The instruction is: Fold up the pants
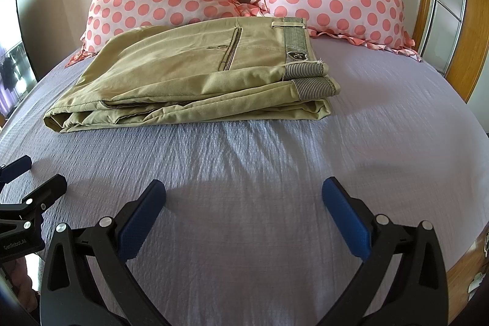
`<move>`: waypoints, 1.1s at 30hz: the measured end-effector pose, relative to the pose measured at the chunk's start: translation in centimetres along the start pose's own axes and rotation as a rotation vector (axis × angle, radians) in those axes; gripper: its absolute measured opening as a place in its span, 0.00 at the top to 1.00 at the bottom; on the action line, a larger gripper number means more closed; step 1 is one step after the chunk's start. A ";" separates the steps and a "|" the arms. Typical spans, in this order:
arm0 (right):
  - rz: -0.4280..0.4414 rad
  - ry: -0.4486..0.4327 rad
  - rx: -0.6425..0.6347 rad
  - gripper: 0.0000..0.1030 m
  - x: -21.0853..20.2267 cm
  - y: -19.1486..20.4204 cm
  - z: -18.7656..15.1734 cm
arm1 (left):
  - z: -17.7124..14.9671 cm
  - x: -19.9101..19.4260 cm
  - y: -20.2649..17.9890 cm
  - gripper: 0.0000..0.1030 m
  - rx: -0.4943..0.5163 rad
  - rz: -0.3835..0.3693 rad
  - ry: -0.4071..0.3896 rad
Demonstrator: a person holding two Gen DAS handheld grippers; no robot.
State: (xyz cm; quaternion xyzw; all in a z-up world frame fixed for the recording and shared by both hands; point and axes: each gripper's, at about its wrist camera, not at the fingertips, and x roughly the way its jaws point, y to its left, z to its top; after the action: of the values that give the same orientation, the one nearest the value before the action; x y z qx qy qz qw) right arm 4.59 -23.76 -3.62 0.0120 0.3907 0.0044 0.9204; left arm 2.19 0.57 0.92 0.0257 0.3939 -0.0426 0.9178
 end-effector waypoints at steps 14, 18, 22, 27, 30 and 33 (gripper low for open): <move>-0.001 0.000 0.001 0.01 0.0 0.0 0.0 | 0.0 0.1 -0.1 0.02 0.000 0.000 0.010; -0.001 0.000 0.001 0.01 0.0 0.0 0.0 | 0.2 0.2 0.0 0.02 -0.003 0.002 0.025; -0.001 0.001 0.001 0.01 0.0 0.0 0.0 | 0.4 0.3 0.1 0.02 -0.002 0.001 0.032; -0.002 0.000 0.001 0.01 0.0 0.0 0.0 | 0.4 0.3 0.2 0.02 -0.006 0.003 0.033; -0.002 0.001 0.001 0.01 0.0 0.0 0.1 | 0.4 0.4 0.2 0.02 -0.005 0.003 0.034; -0.001 0.001 0.001 0.01 0.0 0.0 0.0 | 0.4 0.4 0.2 0.02 -0.005 0.003 0.036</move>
State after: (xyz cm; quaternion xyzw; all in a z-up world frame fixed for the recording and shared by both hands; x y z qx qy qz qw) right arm 4.62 -23.77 -3.61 0.0122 0.3910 0.0037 0.9203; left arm 2.80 0.66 0.93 0.0246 0.4102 -0.0397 0.9108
